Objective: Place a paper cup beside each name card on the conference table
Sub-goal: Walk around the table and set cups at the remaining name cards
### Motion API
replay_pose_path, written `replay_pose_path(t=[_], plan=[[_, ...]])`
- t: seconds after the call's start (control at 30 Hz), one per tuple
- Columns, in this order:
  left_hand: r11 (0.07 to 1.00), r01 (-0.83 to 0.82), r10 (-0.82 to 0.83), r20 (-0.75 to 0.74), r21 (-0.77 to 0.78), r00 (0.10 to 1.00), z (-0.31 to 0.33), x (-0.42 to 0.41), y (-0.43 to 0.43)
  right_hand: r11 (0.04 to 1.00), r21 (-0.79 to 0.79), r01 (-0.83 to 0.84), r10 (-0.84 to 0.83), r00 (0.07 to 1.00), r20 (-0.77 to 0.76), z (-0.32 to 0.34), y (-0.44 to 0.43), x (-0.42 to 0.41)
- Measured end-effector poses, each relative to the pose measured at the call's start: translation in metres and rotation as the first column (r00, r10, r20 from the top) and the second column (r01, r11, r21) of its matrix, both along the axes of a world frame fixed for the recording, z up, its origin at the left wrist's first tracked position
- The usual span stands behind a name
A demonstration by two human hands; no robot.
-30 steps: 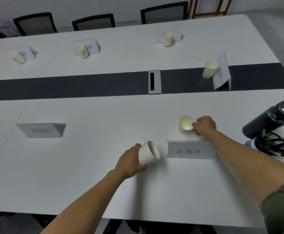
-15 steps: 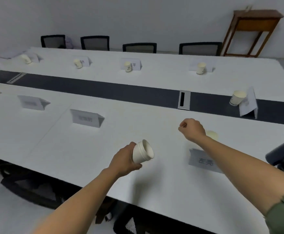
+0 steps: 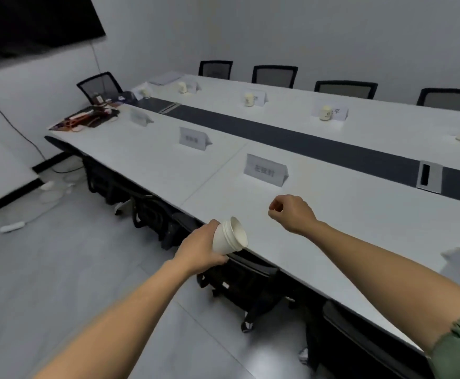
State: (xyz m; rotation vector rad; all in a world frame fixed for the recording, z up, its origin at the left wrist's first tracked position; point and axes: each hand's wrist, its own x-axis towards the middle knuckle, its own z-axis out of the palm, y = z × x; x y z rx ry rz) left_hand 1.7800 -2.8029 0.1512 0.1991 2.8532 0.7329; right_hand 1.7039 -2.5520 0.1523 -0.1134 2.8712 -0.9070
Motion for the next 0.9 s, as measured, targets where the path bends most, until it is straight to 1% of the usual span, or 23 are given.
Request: replay_pose_path(t=[0.1,0.23,0.3,0.43,0.63,0.9], plan=[[0.998,-0.068,0.068,-0.025,-0.003,0.997,0.003,0.014,-0.059,0.995,-0.006,-0.097,0.097,0.995,0.004,0.009,-0.063,0.005],[0.990,-0.139,0.141,-0.053,0.027,0.989,0.005,0.017,-0.109,0.983,0.003,-0.181,0.181,0.983,-0.008,0.020,-0.119,-0.005],[0.984,-0.172,0.174,-0.053,0.047,0.983,0.004,0.012,-0.131,0.974,-0.011,-0.225,0.225,0.974,-0.007,0.022,-0.147,-0.016],[0.981,-0.191,0.192,-0.037,0.038,0.981,-0.003,-0.011,-0.165,0.954,-0.038,-0.298,0.298,0.955,-0.010,0.017,-0.194,-0.043],[0.982,-0.189,0.189,-0.024,-0.012,0.982,-0.008,-0.086,-0.210,0.923,-0.105,-0.371,0.371,0.928,-0.013,0.003,-0.249,-0.112],[0.992,-0.120,0.118,-0.041,-0.044,0.992,0.004,-0.200,-0.232,0.930,-0.190,-0.315,0.323,0.946,0.008,0.009,-0.275,-0.205]])
